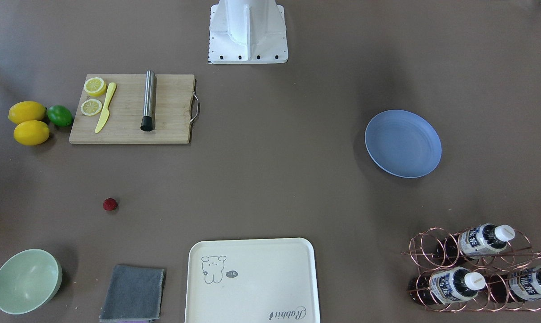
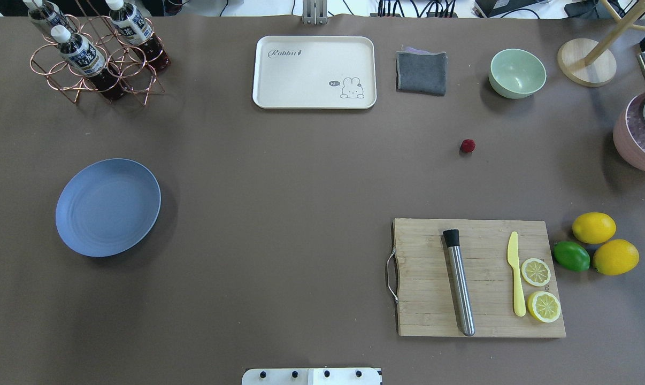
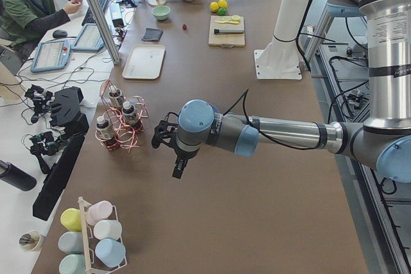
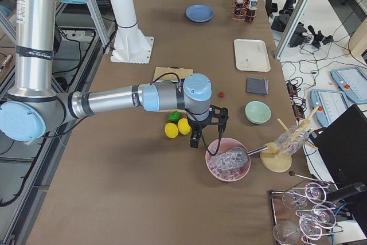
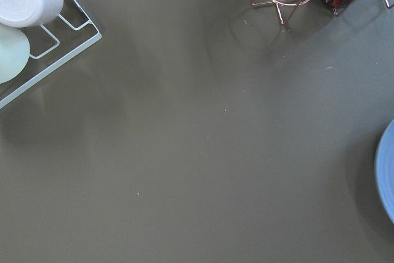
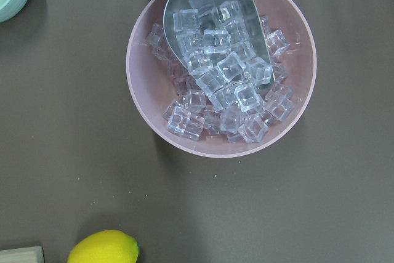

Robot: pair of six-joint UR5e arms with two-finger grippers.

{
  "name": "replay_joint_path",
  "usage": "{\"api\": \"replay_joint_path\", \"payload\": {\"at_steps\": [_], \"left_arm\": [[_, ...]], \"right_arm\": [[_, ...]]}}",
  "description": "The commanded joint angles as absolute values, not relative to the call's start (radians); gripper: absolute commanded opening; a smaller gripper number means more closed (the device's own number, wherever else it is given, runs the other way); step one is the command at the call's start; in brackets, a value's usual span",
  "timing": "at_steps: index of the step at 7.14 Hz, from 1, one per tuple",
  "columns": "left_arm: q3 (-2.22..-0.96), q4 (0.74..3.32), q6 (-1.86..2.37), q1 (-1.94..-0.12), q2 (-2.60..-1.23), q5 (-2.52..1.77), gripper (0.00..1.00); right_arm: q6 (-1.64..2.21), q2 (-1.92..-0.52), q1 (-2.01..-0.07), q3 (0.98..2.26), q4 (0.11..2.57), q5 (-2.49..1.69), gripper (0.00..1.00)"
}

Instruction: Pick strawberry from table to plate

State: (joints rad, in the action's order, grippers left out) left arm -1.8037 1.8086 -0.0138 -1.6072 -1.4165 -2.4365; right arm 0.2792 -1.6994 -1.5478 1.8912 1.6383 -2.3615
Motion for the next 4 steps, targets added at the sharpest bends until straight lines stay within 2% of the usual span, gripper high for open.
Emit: {"api": "replay_joint_path", "payload": {"at_steps": [1,4], "left_arm": [[-1.804,1.81,-0.014,-1.611,-1.416,-2.47,0.98],[-1.79,1.795,0.114,-1.609,-1.437,-2.455,0.98]], "right_arm": [[0.279,-1.703,-1.548,1.885,1.638,-2.365,1.0],[0.279,-1.701,-1.548,1.876,1.64,-2.362,1.0]]}}
